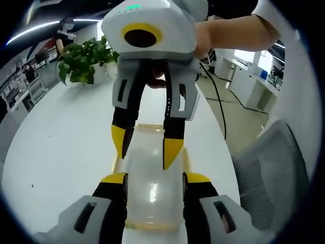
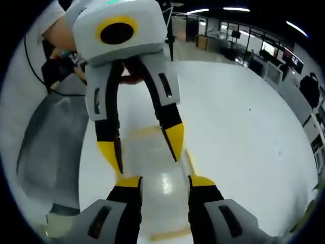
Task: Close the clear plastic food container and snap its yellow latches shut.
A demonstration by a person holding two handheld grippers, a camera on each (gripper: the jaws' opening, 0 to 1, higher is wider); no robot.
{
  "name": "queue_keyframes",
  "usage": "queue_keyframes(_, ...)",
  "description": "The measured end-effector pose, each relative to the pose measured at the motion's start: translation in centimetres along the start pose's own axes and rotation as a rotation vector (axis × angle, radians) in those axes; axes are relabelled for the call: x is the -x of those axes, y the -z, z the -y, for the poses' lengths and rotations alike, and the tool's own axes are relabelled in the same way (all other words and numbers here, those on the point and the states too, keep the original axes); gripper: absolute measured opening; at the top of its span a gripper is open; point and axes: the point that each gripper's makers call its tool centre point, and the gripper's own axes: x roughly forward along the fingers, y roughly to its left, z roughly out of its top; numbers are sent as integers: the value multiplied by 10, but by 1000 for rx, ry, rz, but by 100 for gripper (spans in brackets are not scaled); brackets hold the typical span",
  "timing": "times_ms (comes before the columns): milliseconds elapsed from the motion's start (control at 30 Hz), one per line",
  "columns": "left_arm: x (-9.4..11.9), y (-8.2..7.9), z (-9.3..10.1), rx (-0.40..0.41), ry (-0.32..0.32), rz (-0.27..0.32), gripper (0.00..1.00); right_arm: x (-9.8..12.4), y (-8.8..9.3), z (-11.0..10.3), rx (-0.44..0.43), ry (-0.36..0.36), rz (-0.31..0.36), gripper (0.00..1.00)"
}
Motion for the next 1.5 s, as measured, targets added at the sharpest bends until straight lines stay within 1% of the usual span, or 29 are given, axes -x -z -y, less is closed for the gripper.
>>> queue_keyframes(333, -2, -1, 2, 6, 4, 2, 42, -1, -2, 4, 0, 2, 5, 34)
queue_keyframes(567, -2, -1, 10, 18, 12, 5, 42, -2, -9, 11, 2, 7, 18, 35)
queue_keyframes(700, -3, 0, 12, 19, 8, 1, 43, -4, -8, 15, 3, 5, 9, 37)
queue_keyframes(767, -3, 0, 15, 14, 5, 1, 43, -5, -7, 16, 2, 1, 0, 37)
queue_keyframes(933, -5, 3, 18, -11, -5, -19, 44, -6, -7, 19, 4, -4, -7, 39)
queue_keyframes(1067, -6, 5, 23, -31, -15, -36, 44, -8, -5, 21, -4, -23, -19, 39)
queue_keyframes(1233, -7, 8, 23, -74, -44, -61, 45, -11, -3, 22, -12, -41, -29, 40)
queue_keyframes(1400, -10, 12, 25, -77, -49, -76, 45, -16, 3, 22, -10, -71, -69, 41)
queue_keyframes(1500, -10, 12, 25, -83, -59, -74, 46, -16, 3, 23, -28, -79, -61, 41)
